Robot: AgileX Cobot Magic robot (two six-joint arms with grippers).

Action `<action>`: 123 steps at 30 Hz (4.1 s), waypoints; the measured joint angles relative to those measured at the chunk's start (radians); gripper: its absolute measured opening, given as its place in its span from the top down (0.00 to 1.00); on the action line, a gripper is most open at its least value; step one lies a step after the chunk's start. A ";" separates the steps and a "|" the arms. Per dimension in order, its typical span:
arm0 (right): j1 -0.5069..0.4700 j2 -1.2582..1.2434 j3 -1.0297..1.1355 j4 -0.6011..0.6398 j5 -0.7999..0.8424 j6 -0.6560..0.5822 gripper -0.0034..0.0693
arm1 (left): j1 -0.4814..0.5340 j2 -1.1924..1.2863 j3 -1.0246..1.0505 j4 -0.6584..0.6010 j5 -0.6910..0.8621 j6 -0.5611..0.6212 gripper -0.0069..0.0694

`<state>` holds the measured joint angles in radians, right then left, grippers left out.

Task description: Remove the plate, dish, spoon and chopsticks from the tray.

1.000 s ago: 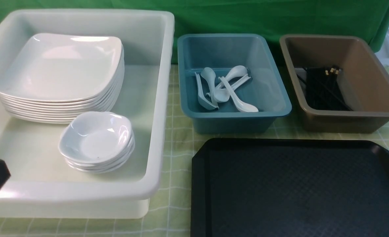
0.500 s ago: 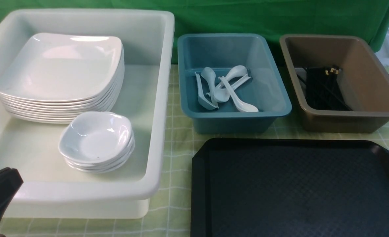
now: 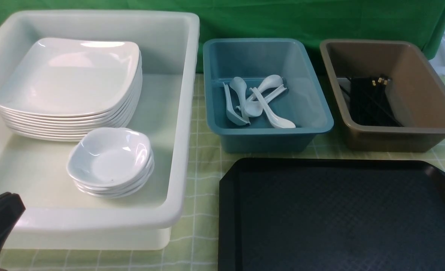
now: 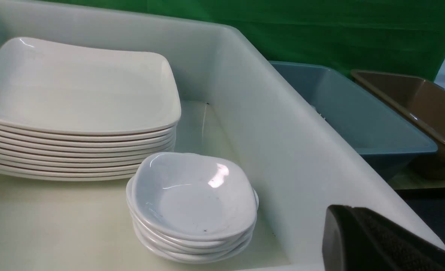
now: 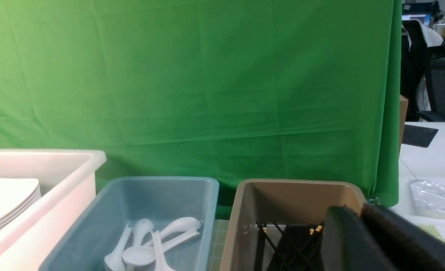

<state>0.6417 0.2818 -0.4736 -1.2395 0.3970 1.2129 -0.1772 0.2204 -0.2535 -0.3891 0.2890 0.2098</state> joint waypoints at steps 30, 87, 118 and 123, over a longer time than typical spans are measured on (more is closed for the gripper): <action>0.000 0.000 0.000 0.000 0.001 0.001 0.73 | 0.257 -0.221 0.259 0.231 -0.067 0.019 0.90; -0.256 -0.073 0.177 1.407 -0.404 -1.475 0.63 | 0.257 -0.221 0.260 0.229 -0.068 0.019 0.88; -0.719 -0.280 0.484 1.399 -0.151 -1.415 0.63 | 0.257 -0.221 0.260 0.233 -0.070 0.019 0.88; -0.719 -0.280 0.484 1.399 -0.151 -1.415 0.63 | 0.257 -0.221 0.260 0.233 -0.070 0.019 0.88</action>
<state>-0.0769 0.0014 0.0109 0.1591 0.2462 -0.2020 0.0798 -0.0008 0.0066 -0.1565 0.2192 0.2290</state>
